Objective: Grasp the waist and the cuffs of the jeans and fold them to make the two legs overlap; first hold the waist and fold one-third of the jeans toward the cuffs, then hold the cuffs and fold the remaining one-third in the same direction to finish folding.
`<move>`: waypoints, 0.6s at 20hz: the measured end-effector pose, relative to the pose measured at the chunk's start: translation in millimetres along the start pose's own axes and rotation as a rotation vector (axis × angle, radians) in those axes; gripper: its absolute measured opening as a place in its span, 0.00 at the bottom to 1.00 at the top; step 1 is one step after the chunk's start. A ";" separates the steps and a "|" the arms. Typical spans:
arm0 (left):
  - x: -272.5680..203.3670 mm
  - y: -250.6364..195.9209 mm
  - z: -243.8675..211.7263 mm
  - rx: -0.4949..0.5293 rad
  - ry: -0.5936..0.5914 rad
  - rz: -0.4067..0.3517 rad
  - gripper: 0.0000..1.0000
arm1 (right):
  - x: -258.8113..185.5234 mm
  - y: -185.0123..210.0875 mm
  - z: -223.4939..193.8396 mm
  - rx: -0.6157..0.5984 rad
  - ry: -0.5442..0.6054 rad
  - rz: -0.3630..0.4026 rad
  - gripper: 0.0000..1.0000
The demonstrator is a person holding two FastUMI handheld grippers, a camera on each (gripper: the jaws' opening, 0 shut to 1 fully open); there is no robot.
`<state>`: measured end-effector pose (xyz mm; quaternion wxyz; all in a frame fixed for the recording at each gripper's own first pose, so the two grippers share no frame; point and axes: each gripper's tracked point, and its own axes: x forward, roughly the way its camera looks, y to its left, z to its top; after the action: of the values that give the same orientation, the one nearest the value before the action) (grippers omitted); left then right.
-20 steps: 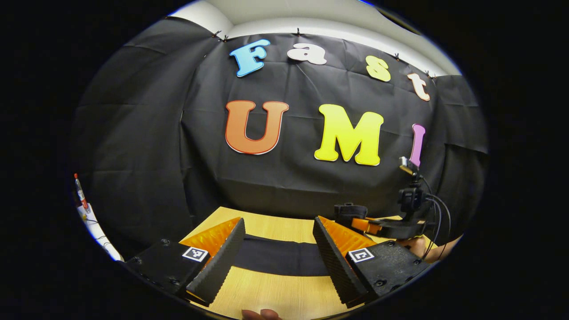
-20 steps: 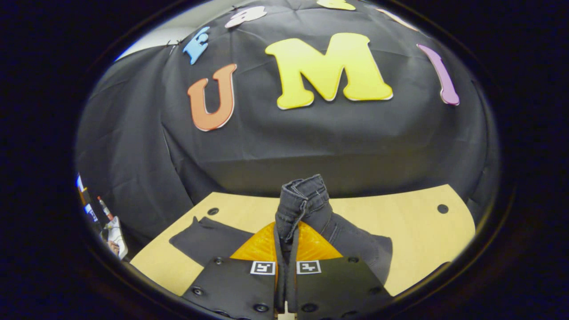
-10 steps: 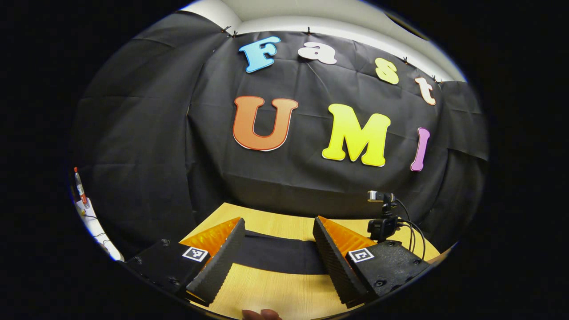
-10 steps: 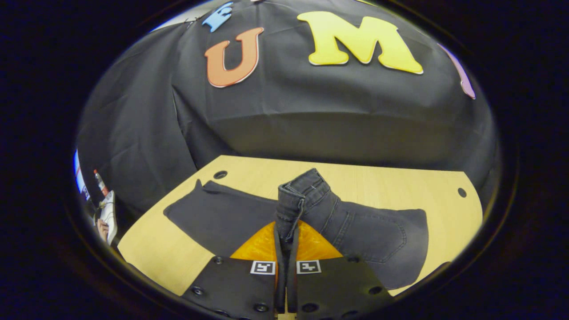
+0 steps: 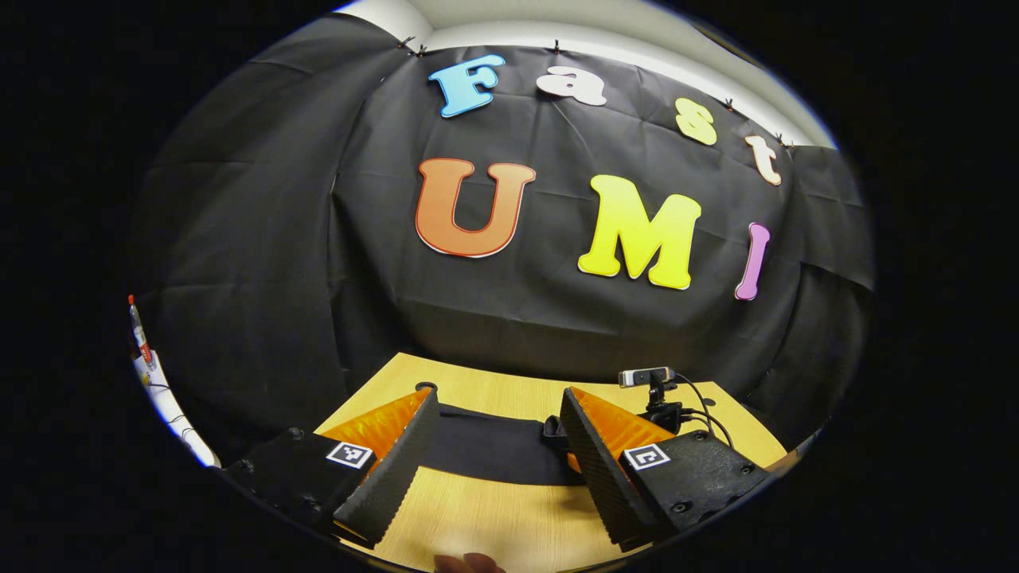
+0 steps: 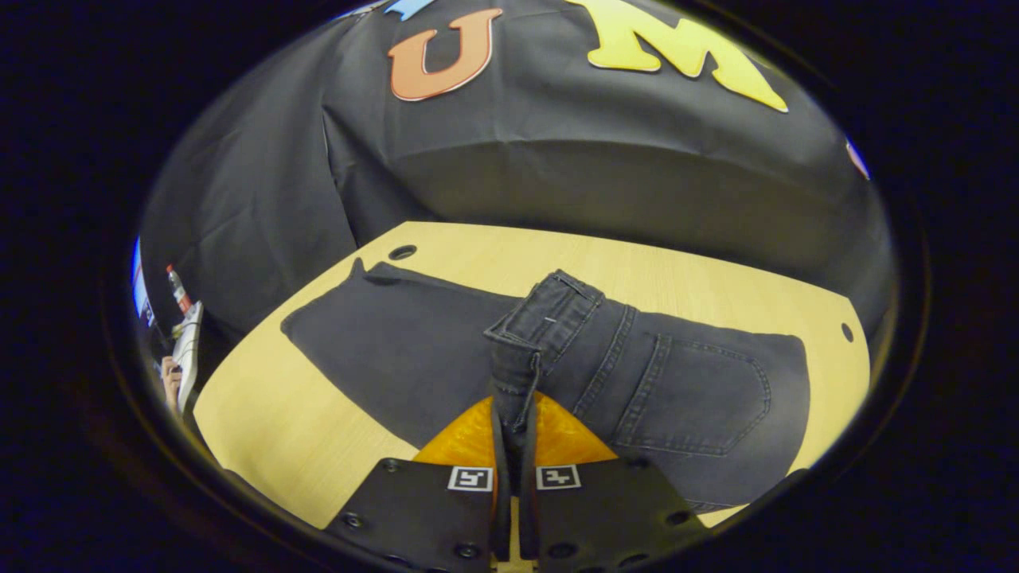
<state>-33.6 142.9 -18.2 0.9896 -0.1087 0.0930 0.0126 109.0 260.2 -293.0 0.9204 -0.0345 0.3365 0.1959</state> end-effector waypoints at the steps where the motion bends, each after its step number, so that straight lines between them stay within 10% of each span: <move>1: -0.4 3.8 -1.9 -0.002 0.001 0.004 0.99 | 0.6 1.4 -1.5 -0.006 0.004 -0.003 0.05; 4: 2.6 11.3 -0.8 -0.016 0.003 0.017 0.99 | -1.5 13.6 1.6 0.020 0.007 0.073 0.10; 9: 20.0 24.2 -9.5 -0.053 0.015 0.025 0.99 | -20.3 9.4 28.9 -0.004 -0.059 0.066 1.00; 12: 36.8 31.9 -22.9 -0.137 0.040 0.016 0.99 | -44.2 -9.7 66.9 -0.001 -0.159 0.022 0.99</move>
<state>-3.1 169.3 -53.9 0.9777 -0.1755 0.1124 0.0249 122.5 249.5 -214.0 0.9421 -0.0156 0.2624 0.2083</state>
